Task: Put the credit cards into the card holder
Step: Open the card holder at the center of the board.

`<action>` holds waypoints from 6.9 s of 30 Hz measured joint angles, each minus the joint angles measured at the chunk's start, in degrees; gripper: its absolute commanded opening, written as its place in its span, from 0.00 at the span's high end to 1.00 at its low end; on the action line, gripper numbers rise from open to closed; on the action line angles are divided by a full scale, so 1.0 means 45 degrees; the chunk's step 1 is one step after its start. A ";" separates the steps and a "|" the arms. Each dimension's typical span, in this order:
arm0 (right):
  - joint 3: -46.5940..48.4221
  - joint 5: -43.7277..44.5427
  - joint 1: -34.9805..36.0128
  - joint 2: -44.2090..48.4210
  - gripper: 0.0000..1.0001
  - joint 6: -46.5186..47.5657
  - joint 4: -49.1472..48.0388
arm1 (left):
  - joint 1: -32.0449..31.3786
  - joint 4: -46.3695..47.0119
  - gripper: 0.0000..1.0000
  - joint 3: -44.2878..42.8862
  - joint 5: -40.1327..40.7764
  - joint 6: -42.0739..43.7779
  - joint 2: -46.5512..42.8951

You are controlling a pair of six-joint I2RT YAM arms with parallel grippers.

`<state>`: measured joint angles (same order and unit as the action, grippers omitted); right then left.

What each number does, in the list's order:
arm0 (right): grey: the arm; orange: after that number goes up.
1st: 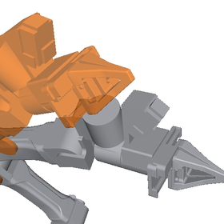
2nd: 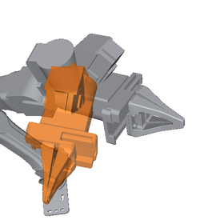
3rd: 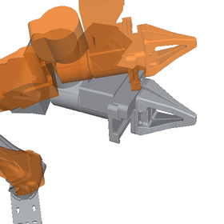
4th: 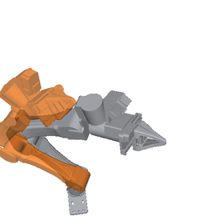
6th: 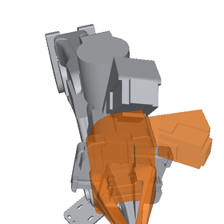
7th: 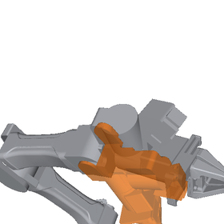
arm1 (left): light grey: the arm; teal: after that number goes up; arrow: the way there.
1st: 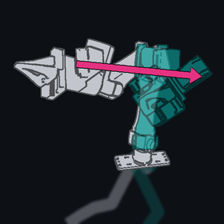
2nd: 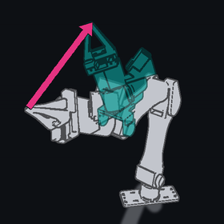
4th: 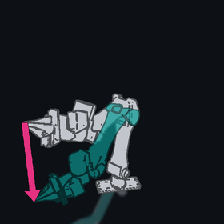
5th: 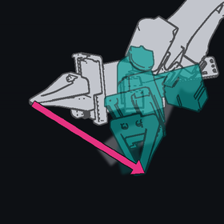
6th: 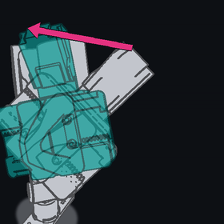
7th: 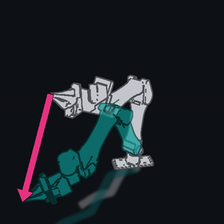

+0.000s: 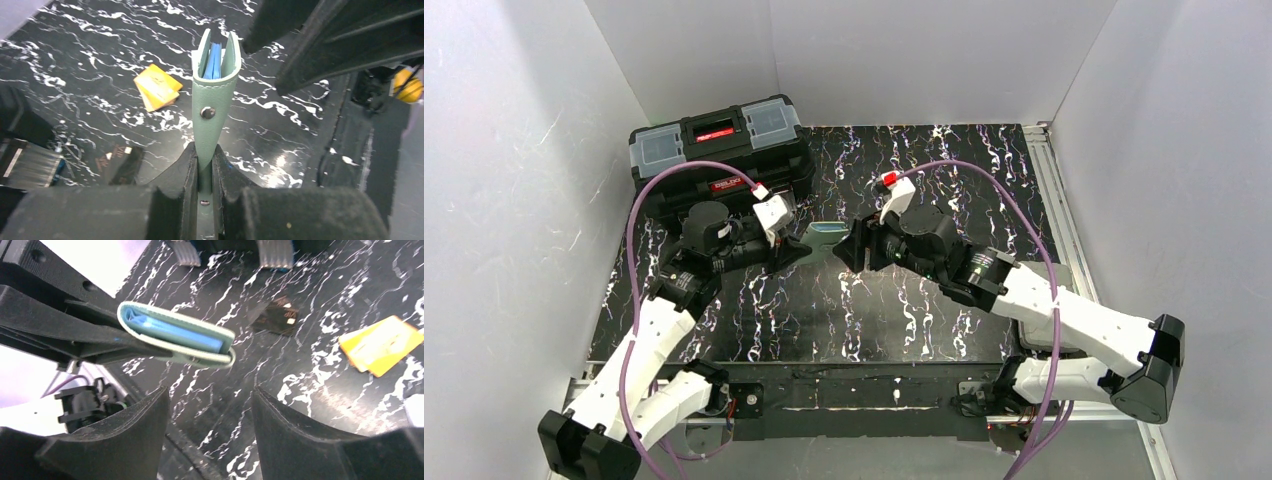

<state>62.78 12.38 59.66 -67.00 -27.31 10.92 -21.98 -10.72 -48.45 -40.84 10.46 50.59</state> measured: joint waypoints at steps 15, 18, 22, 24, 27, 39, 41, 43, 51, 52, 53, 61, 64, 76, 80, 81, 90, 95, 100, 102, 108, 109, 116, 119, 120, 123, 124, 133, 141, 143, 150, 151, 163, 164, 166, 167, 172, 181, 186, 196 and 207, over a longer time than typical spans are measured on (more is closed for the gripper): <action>0.0364 -0.3031 -0.1875 -0.0379 0.41 -0.3677 0.0573 | -0.1724 0.1671 1.00 0.0408 0.2497 0.1991 -0.0151; 0.0364 -0.3342 -0.2001 -0.0661 0.42 -0.4231 0.0238 | -0.2006 0.1739 1.00 0.0408 0.2671 0.2215 -0.0146; 0.0359 -0.3517 -0.2045 -0.0971 0.43 -0.4779 0.0073 | -0.2157 0.1768 1.00 0.0408 0.2875 0.2356 -0.0121; 0.0355 -0.3449 -0.2059 -0.0967 0.43 -0.5022 -0.0058 | -0.2205 0.1783 1.00 0.0408 0.2953 0.2404 -0.0112; 0.0287 -0.3138 -0.2064 -0.0874 0.44 -0.5382 -0.0291 | -0.2307 0.1875 1.00 0.0408 0.3050 0.2453 -0.0112; -0.0005 -0.1554 -0.2064 -0.0631 0.49 -0.6747 -0.0471 | -0.2608 0.1943 1.00 0.0413 0.3327 0.2628 -0.0136; 0.0010 -0.1438 -0.2064 -0.0680 0.50 -0.6946 -0.0471 | -0.2662 0.1923 1.00 0.0413 0.3347 0.2671 -0.0160; 0.0126 -0.1413 -0.2064 -0.0855 0.50 -0.7150 -0.0442 | -0.2701 0.1841 1.00 0.0413 0.3395 0.2735 -0.0199; 0.0719 -0.1598 -0.2093 -0.1681 0.53 -0.7752 -0.0121 | -0.2885 0.1496 1.00 0.0495 0.3866 0.3332 -0.0437; 0.0724 -0.1598 -0.2103 -0.1710 0.53 -0.7834 -0.0063 | -0.2924 0.1477 1.00 0.0525 0.3900 0.3439 -0.0476; 0.0724 -0.1598 -0.2118 -0.1729 0.53 -0.7902 0.0024 | -0.2963 0.1477 1.00 0.0588 0.3915 0.3555 -0.0525; 0.0792 -0.1569 -0.2200 -0.1773 0.54 -0.8306 0.0971 | -0.3332 0.1389 1.00 0.0947 0.3949 0.4585 -0.0772; 0.0792 -0.1545 -0.2210 -0.1773 0.55 -0.8437 0.1243 | -0.3463 0.1433 1.00 0.1161 0.3997 0.5095 -0.0855; 0.0962 -0.1642 -0.2268 -0.1967 0.63 -0.8995 0.1671 | -0.4041 0.2477 1.00 0.1996 0.4843 0.6989 -0.0957; 0.1151 -0.1826 -0.2341 -0.2293 0.75 -0.9175 0.1681 | -0.4129 0.2803 1.00 0.2205 0.5173 0.7325 -0.0831; 0.1185 -0.1841 -0.2341 -0.2365 0.77 -0.9204 0.1695 | -0.4148 0.2890 1.00 0.2244 0.5241 0.7363 -0.0777; 0.1195 -0.1851 -0.2336 -0.2540 0.99 -0.9214 0.1739 | -0.4396 0.3235 1.00 0.2302 0.5717 0.7189 -0.0461; 0.1151 -0.1690 -0.2312 -0.2472 0.99 -0.9015 0.1734 | -0.4420 0.3177 1.00 0.2176 0.5887 0.6445 -0.0461; 0.0102 -0.1214 -0.2132 -0.1370 0.99 -0.7713 0.1098 | -0.4522 0.2803 1.00 0.1749 0.5858 0.5673 -0.0510; -0.0942 -0.0491 -0.2093 -0.0476 0.99 -0.6732 0.1073 | -0.4585 0.2618 1.00 0.1593 0.5829 0.5532 -0.0617; -0.1015 0.0602 -0.1530 0.0092 0.73 -0.4386 0.1020 | -0.4639 0.2030 1.00 0.1175 0.5610 0.5275 -0.0704; -0.1054 0.0597 -0.1515 0.0253 0.64 -0.3784 0.0981 | -0.4643 0.1943 1.00 0.1098 0.5527 0.5207 -0.0729; -0.2404 -0.0049 -0.1583 0.3104 0.32 0.0126 0.0743 | -0.4619 0.0743 1.00 0.0393 0.4478 0.4624 -0.1166; -0.2783 -0.0767 -0.1583 0.4371 0.26 0.1171 0.0432 | -0.4619 0.0228 1.00 -0.0126 0.3813 0.3978 -0.1137; -0.2827 -0.0947 -0.1583 0.4658 0.26 0.1394 0.0379 | -0.4619 0.0151 1.00 -0.0257 0.3653 0.3619 -0.1107; -0.2822 -0.1418 -0.1583 0.5037 0.23 0.1851 0.0272 | -0.4619 0.0063 1.00 -0.0432 0.3381 0.2429 -0.0957; -0.2822 -0.1540 -0.1583 0.5047 0.23 0.1923 0.0282 | -0.4619 0.0053 1.00 -0.0432 0.3371 0.1807 -0.0855; -0.2832 -0.2875 -0.1583 0.3910 0.21 0.1700 0.0578 | -0.4522 -0.0063 1.00 0.0112 0.4002 -0.2803 0.0389; -0.2895 -0.2973 -0.1583 0.2025 0.27 0.0894 0.1005 | -0.4133 0.0811 1.00 0.1001 0.3526 -0.4779 0.1545; -0.2900 -0.2681 -0.1583 0.1569 0.29 0.0714 0.1292 | -0.3959 0.1020 1.00 0.1064 0.3347 -0.4940 0.1593; -0.2987 -0.2195 -0.1583 0.0826 0.36 0.0316 0.1535 | -0.3371 0.1787 1.00 0.1069 0.2705 -0.5328 0.1370; -0.3026 -0.2161 -0.1583 0.0801 0.38 0.0253 0.1540 | -0.3317 0.1831 1.00 0.1073 0.2613 -0.5357 0.1311; -0.3094 -0.2137 -0.1583 0.0928 0.43 -0.0199 0.0942 | -0.3240 0.2040 1.00 0.1307 0.1928 -0.5459 0.0826; -0.3094 -0.2132 -0.1583 0.0967 0.45 -0.0209 0.0942 | -0.3235 0.2040 1.00 0.1326 0.1923 -0.5455 0.0826; -0.3094 -0.2123 -0.1583 0.0991 0.50 -0.0228 0.0923 | -0.3225 0.2050 1.00 0.1331 0.1914 -0.5455 0.0821; -0.3094 -0.2103 -0.1583 0.1001 0.53 -0.0238 0.0923 | -0.3225 0.2050 1.00 0.1331 0.1894 -0.5455 0.0816; -0.3094 -0.1957 -0.1583 0.1035 0.69 -0.0267 0.0933 | -0.3225 0.2045 1.00 0.1331 0.1783 -0.5455 0.0724; -0.3094 -0.1953 -0.1583 0.1282 0.99 -0.0321 0.0937 | -0.3225 0.2098 0.68 0.1350 0.1525 -0.5411 0.0568; -0.3099 -0.2409 -0.1588 0.1768 0.99 -0.0291 0.0986 | -0.3225 0.2132 0.24 0.1889 0.1705 -0.4872 0.0559; -0.3070 -0.3701 -0.1583 0.1083 0.99 -0.0277 0.2637 | -0.2953 0.1841 0.06 0.2244 0.3031 -0.3818 0.1010; -0.0529 -0.3745 -0.1389 -0.1404 0.99 -0.0243 0.5561 | -0.2890 0.1549 0.04 0.2569 0.2215 -0.2574 -0.0005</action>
<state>60.40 -4.47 53.41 -73.32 -28.40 35.94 -34.98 -3.75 -36.88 -30.87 -1.13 50.57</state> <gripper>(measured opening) 0.056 0.943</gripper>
